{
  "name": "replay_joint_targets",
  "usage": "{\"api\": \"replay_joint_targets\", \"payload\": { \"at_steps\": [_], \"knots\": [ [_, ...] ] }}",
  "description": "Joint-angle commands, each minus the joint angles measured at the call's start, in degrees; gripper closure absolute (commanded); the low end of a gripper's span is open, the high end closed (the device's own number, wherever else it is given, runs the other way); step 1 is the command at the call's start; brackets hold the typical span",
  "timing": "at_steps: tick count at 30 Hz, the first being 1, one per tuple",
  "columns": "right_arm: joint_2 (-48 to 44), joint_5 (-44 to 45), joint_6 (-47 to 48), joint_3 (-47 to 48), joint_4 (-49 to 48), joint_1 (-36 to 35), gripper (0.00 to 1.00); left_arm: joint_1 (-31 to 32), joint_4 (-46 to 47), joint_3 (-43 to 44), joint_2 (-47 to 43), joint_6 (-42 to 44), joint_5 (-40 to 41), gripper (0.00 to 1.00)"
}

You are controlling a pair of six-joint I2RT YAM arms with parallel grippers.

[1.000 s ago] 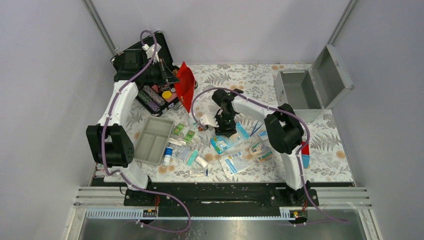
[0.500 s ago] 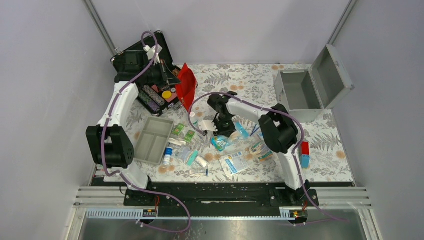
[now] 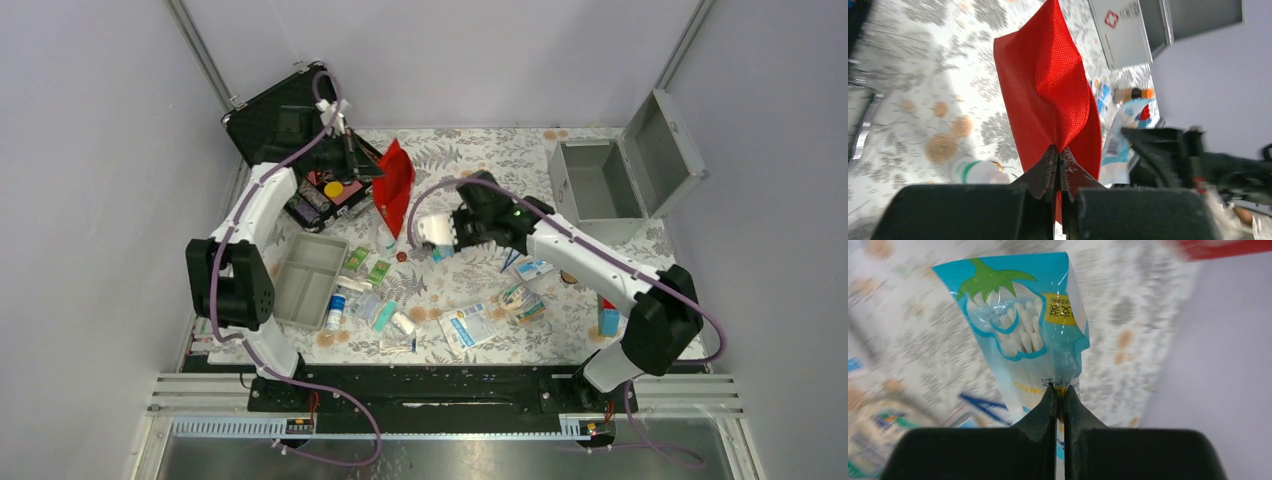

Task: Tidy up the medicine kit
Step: Pick up the medical item at the center of the board, then place the medical item at the medicine pouch.

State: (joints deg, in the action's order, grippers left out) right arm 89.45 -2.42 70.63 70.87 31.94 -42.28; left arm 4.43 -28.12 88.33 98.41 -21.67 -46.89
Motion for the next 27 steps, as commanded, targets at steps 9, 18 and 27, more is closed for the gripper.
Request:
{"api": "replay_joint_targets", "payload": {
  "at_steps": [9,18,27],
  "knots": [
    [-1.14,-5.46,-29.63,25.83,-8.39,0.5,1.0,10.59,-8.45,8.91,12.37,10.87,-22.66,1.0],
    [0.09,-17.53,-33.64,28.43,-7.69,0.45,1.0,10.68,-8.31,8.65,12.42,11.04,-30.7,1.0],
    [1.81,-21.92,-32.72,30.73,-8.49,0.49,1.0,11.57,-8.42,5.49,7.88,9.99,-31.37,1.0]
  ]
}}
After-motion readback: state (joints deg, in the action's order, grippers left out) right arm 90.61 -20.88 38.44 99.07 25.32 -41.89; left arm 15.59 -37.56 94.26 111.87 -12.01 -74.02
